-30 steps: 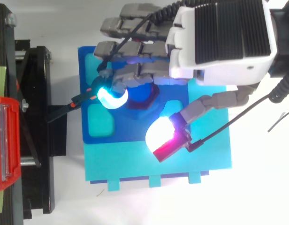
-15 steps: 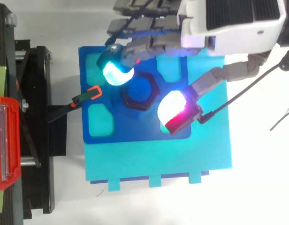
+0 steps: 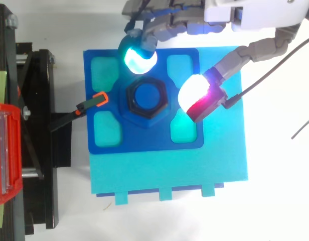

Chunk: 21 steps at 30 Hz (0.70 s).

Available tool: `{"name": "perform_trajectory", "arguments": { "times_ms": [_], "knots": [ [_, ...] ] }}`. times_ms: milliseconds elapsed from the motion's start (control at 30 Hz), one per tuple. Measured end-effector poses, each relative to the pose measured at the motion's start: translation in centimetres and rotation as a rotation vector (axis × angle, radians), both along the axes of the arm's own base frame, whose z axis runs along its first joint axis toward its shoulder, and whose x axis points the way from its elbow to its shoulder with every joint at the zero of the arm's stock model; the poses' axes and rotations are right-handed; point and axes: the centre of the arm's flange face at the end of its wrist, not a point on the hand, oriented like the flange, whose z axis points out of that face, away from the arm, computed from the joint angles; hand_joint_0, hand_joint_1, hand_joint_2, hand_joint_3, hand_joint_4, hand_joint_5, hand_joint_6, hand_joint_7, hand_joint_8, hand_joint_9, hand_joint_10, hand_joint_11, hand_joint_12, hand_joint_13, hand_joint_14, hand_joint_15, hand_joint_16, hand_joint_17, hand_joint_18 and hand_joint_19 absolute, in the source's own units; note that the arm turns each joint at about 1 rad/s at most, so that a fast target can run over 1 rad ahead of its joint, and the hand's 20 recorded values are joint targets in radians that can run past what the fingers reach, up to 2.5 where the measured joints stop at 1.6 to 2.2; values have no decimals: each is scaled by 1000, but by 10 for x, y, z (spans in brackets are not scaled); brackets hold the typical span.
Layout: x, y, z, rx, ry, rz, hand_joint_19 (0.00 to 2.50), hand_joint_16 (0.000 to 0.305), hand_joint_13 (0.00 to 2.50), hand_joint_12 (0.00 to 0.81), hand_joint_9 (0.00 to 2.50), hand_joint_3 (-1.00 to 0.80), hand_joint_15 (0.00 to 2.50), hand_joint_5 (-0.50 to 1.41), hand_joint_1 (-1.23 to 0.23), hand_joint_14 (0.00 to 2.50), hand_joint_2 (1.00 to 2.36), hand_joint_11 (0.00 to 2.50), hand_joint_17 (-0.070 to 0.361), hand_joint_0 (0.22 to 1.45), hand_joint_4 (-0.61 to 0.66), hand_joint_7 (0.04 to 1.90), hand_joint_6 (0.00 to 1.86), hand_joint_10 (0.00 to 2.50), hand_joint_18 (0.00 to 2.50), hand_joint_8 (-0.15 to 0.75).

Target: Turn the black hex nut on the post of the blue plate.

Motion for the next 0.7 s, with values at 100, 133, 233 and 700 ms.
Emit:
{"name": "perform_trajectory", "arguments": {
  "times_ms": [100, 133, 233, 700],
  "knots": [
    [3, 2, 2, 1, -18, 8, 36, 59, 82, 334, 133, -500, 0, -227, -339, 0, 1000, 0, 132, 480, 133, 712, 502, 0, 0, 188],
    [4, 4, 4, 0, -26, 11, 41, 59, 82, 334, 133, -500, 0, -227, -339, 0, 1000, 0, 132, 480, 133, 712, 502, 0, 0, 188],
    [9, 9, 11, -1, -49, 19, 41, 59, 83, 334, 133, -500, 0, -227, -339, 0, 1000, 0, 132, 479, 134, 710, 502, 0, 0, 187],
    [31, 60, 17, -13, -108, 42, 48, 59, 86, 335, 132, -500, 0, -226, -340, 0, 1000, 0, 132, 480, 134, 710, 502, 0, 0, 187]
  ]
}}
